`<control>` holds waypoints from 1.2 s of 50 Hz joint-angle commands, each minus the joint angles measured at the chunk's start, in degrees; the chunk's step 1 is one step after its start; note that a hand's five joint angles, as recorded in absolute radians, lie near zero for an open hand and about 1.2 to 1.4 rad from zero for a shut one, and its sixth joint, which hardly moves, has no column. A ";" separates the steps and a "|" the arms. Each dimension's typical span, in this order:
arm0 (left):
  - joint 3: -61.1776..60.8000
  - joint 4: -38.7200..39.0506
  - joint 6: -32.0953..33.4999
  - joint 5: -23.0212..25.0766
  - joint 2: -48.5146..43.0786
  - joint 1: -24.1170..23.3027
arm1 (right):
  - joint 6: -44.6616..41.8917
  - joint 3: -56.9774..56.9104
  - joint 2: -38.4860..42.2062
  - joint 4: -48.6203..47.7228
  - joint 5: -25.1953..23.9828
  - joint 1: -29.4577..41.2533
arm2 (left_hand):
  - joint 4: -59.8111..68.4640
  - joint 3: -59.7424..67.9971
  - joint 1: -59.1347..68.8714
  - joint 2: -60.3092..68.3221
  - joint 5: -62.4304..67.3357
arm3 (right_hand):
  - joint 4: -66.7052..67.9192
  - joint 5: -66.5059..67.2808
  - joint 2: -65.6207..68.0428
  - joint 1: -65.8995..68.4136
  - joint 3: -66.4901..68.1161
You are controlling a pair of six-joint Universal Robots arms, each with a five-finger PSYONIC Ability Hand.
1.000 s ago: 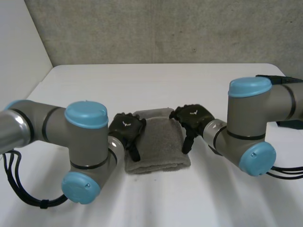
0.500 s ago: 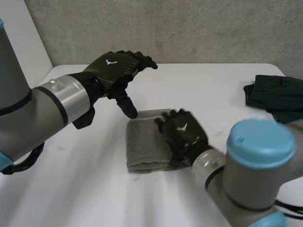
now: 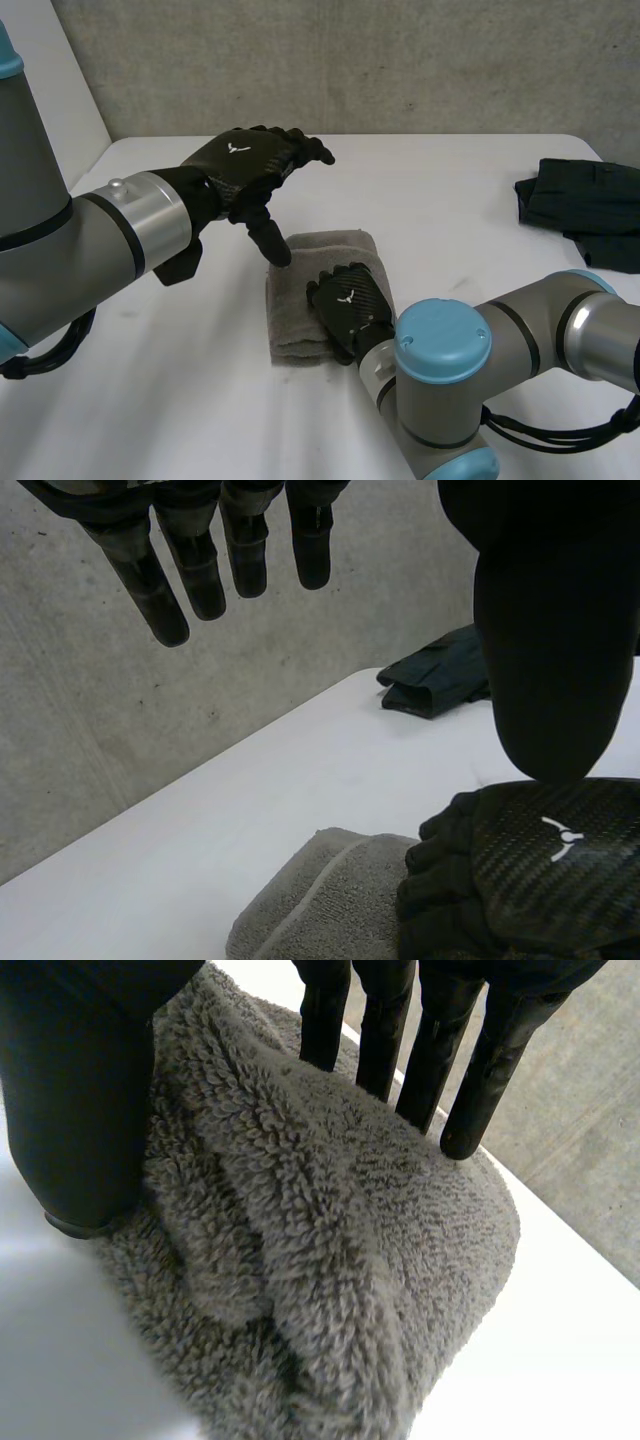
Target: Fold the laundry.
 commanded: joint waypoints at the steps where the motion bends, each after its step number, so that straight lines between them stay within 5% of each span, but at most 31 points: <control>1: -0.01 -0.01 -0.08 -0.08 -0.10 -0.05 | -1.28 -1.71 1.47 -0.63 -0.27 -0.04 | 0.38 0.18 -0.13 0.26 0.99 | 7.48 9.15 7.23 11.69 7.21; 16: -0.01 -0.01 -0.25 0.09 -0.10 0.21 | -1.02 -4.18 3.41 0.16 -0.36 -1.10 | 0.04 -0.16 -0.46 -0.07 0.65 | 8.31 9.99 8.07 12.53 8.04; 28: -0.01 -0.01 -0.25 0.09 -0.10 0.21 | -1.28 -6.11 3.93 -0.28 -0.36 -2.94 | -0.13 -0.33 -0.63 -0.24 0.48 | 49.93 51.60 49.68 54.14 49.66; 49: 0.08 0.16 -0.60 0.01 0.07 0.04 | -6.99 -3.48 -0.28 0.77 -5.63 -15.33 | 0.04 -0.16 -0.46 -0.07 0.65 | 49.97 51.65 49.73 54.19 49.70; 53: -0.01 0.16 -0.78 0.09 0.07 0.21 | -7.08 -2.16 -0.98 2.18 -6.33 -16.92 | 0.04 -0.16 -0.46 -0.07 0.65 | 4.53 6.20 4.28 8.74 4.26; 60: -0.01 0.16 -1.13 0.09 0.07 0.30 | -6.55 0.92 -4.76 4.90 -8.62 -18.50 | 0.04 -0.16 -0.46 -0.07 0.65 | -6.82 -5.14 -7.06 -2.61 -7.09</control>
